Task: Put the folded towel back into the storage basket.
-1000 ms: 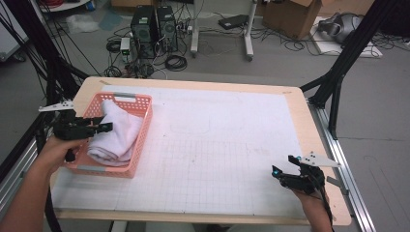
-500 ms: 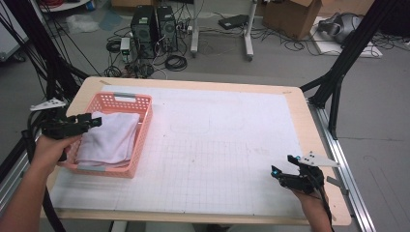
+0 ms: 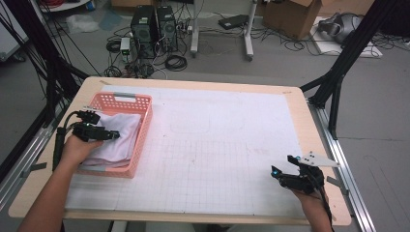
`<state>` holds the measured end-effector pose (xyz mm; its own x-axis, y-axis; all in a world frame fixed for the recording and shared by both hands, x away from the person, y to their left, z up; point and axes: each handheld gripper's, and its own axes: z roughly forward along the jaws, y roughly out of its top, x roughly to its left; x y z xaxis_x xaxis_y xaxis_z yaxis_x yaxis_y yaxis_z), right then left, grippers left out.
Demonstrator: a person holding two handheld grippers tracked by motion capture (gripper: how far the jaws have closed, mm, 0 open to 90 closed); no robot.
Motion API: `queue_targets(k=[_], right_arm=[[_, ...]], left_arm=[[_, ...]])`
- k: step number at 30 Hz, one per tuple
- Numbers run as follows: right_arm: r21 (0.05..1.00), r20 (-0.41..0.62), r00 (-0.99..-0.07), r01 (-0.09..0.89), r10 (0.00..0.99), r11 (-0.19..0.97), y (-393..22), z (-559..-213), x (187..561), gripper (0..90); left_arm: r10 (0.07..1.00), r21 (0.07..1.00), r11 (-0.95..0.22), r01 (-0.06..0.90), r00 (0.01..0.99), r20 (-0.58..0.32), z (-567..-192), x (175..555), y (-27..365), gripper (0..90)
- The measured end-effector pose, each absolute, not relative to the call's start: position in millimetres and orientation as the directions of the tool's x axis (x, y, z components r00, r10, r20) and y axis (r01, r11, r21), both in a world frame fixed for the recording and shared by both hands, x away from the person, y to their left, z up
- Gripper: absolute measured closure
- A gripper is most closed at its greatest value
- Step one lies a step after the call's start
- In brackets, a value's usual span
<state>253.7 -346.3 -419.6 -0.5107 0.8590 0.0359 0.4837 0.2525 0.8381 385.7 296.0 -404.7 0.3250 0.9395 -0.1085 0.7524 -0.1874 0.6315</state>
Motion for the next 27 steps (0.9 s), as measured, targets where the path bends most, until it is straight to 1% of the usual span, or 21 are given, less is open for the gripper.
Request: queue_targets(k=[3,7,9,13,16,17,21,22,23,24,27], right_arm=[[0.838,0.039,-0.512,0.485,0.858,0.251,-345.8,-419.9,254.2,22.0],[0.839,0.034,-0.516,0.48,0.856,0.256,-345.0,-419.4,254.1,22.0],[0.842,0.037,-0.513,0.478,0.858,0.25,-345.8,-419.0,253.8,22.0],[0.844,0.037,-0.511,0.477,0.859,0.247,-347.1,-418.1,253.0,22.0],[0.849,0.042,-0.51,0.471,0.859,0.238,-347.3,-417.6,253.1,21.9],[0.85,0.04,-0.511,0.469,0.859,0.239,-346.3,-416.9,252.9,21.9],[0.853,0.036,-0.513,0.463,0.858,0.241,-345.4,-416.2,252.2,22.0],[0.853,0.036,-0.513,0.462,0.858,0.241,-345.4,-416.0,252.0,21.9],[0.854,0.037,-0.513,0.462,0.857,0.24,-345.4,-415.6,251.7,22.0],[0.856,0.033,-0.515,0.457,0.857,0.242,-345.6,-415.3,251.6,21.9],[0.857,0.034,-0.513,0.456,0.858,0.24,-345.8,-414.4,251.0,22.0]], left_arm=[[0.926,0.652,-0.162,0.741,0.342,-0.158,-406.8,386.9,290.1,36.6],[0.93,0.684,-0.131,0.718,0.328,-0.166,-402.5,385.5,292.9,37.3],[0.926,0.728,-0.085,0.68,0.324,-0.195,-397.5,381.6,296.7,37.0],[0.892,0.821,0.002,0.57,0.37,-0.259,-385.5,365.2,301.3,35.6],[0.868,0.882,0.051,0.468,0.417,-0.271,-379.7,351.0,299.5,31.3],[0.865,0.897,0.062,0.437,0.424,-0.267,-378.1,346.9,298.0,27.3],[0.842,0.934,0.106,0.341,0.469,-0.267,-370.6,333.9,288.6,24.8],[0.841,0.941,0.108,0.321,0.476,-0.258,-368.2,331.0,284.8,22.4],[0.836,0.948,0.108,0.3,0.488,-0.25,-366.1,328.5,281.1,17.0],[0.832,0.954,0.104,0.282,0.501,-0.238,-363.9,326.2,277.8,15.7],[0.815,0.964,0.099,0.248,0.536,-0.222,-358.0,320.7,264.7,17.4]])
